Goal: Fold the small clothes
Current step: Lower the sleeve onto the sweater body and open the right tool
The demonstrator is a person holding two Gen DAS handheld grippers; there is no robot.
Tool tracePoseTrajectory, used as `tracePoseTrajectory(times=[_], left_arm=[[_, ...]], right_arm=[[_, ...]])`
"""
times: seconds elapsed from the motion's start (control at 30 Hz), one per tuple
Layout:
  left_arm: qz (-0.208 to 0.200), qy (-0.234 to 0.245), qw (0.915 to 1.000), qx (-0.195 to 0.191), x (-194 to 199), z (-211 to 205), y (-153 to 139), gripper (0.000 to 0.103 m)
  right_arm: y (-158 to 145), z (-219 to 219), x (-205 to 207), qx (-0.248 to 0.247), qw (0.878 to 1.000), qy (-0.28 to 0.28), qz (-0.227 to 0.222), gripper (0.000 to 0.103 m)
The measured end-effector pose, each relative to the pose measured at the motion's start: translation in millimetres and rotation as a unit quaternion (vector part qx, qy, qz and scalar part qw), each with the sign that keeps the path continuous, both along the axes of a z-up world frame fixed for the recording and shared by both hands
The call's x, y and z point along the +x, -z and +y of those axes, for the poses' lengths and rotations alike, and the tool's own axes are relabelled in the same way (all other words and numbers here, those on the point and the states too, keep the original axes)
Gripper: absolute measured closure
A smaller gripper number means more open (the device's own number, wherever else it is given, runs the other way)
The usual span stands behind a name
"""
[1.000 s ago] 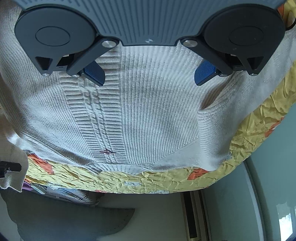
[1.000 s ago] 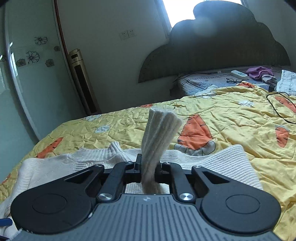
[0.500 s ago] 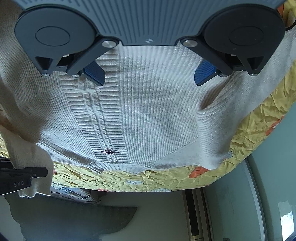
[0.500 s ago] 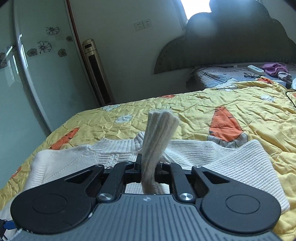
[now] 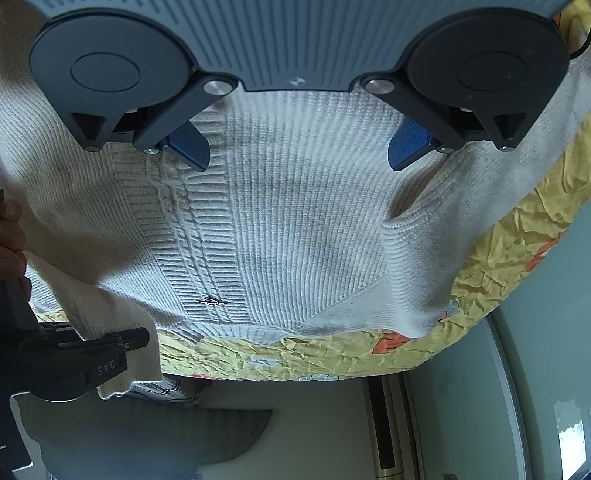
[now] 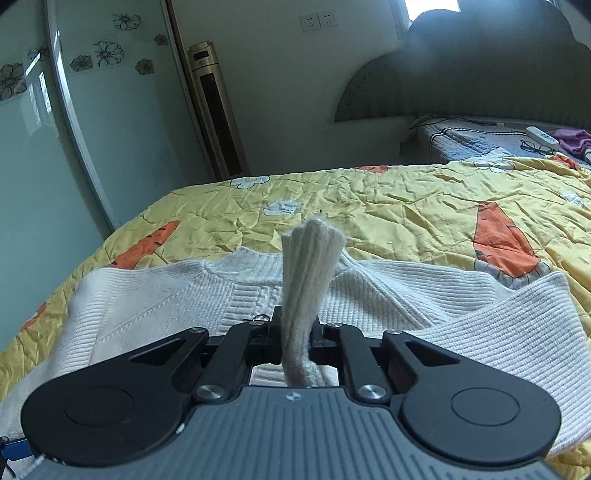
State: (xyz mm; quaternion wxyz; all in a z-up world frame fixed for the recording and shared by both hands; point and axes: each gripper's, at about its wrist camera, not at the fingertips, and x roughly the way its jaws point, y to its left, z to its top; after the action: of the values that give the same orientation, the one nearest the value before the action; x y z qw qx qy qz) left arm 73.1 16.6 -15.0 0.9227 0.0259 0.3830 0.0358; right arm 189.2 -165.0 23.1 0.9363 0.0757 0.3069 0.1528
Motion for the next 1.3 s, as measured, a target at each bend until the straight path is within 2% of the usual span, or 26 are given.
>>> tracePoseTrajectory(times=[0.2, 0.57, 1.03, 1.3], left_arm=[[0.000, 0.002, 1.0000, 0.005, -2, 1, 0, 0.000], [0.003, -0.012, 0.9999, 0.006, -6, 13, 0, 0.000], [0.013, -0.034, 0.9992, 0.015, -7, 22, 2, 0.000], [0.019, -0.057, 0.9981, 0.015, -9, 35, 1, 0.000]], right_arm=[[-3, 29, 5, -0.022, 1.000, -0.020, -0.008, 0.088], [8, 80, 14, -0.062, 0.997, -0.052, -0.008, 0.088], [18, 91, 19, -0.074, 0.996, -0.051, -0.001, 0.088], [16, 99, 22, -0.084, 0.995, -0.052, -0.021, 0.088]])
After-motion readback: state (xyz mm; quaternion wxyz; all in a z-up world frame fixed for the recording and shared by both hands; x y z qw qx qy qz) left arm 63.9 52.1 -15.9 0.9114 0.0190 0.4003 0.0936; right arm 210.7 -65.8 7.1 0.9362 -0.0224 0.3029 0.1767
